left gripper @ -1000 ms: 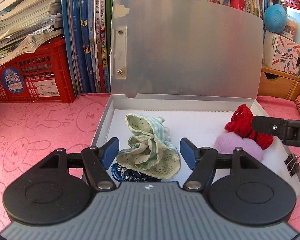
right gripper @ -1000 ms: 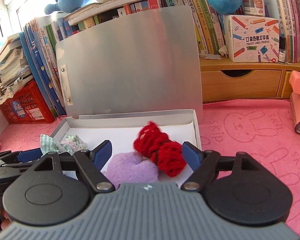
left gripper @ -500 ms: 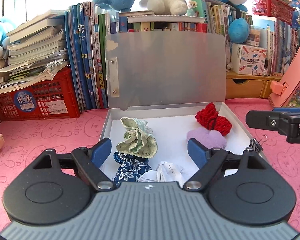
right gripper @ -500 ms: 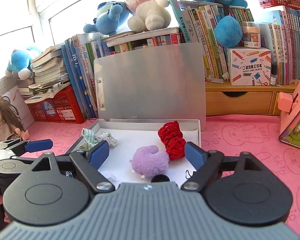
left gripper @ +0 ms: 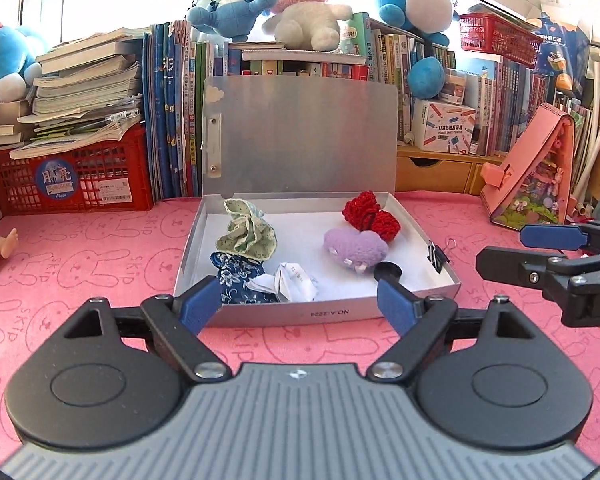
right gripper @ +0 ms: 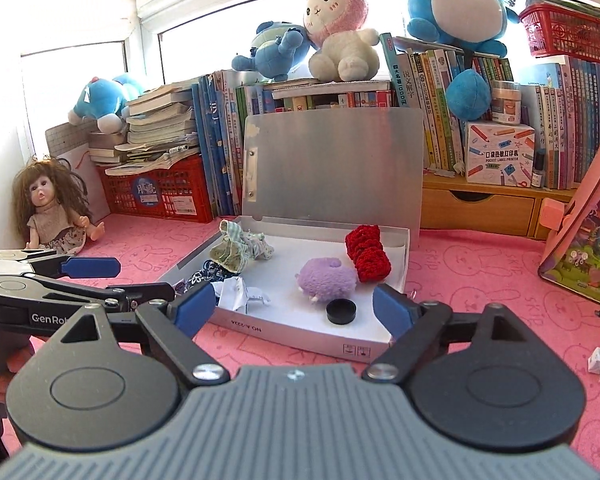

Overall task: Organize objects
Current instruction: 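Open both grippers to drop the cloth and crocheted piece, then withdraw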

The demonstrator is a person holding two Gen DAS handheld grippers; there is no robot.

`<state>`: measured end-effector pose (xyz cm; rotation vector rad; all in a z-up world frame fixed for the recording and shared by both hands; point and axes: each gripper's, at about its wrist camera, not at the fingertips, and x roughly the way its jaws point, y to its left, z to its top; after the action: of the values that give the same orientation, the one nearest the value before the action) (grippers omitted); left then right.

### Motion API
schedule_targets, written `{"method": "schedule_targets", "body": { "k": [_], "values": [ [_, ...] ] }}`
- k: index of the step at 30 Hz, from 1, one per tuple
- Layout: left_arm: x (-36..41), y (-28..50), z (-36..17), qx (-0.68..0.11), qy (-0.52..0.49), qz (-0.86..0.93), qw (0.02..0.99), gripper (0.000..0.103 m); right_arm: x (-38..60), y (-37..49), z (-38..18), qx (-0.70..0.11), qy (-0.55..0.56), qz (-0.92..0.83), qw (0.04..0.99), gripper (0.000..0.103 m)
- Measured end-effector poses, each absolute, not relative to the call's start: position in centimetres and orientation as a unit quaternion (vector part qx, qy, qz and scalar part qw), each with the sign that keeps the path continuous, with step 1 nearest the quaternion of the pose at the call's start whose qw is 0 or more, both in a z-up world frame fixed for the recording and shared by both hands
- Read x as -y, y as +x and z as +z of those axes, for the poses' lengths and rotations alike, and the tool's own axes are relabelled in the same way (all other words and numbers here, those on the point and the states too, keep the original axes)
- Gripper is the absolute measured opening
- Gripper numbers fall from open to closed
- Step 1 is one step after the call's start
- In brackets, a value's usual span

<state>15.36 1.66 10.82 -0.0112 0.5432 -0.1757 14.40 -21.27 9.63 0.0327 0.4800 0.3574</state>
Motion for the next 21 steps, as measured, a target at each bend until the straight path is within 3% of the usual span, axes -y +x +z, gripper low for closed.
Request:
{"method": "schedule_targets", "body": {
  "k": [21],
  "values": [
    [-2.2,4.8,5.3,-0.271,-0.008,-0.083,0.959,0.093,20.0,7.4,3.6,-0.267,-0.030,0.198,0.943,0.093]
  ]
}}
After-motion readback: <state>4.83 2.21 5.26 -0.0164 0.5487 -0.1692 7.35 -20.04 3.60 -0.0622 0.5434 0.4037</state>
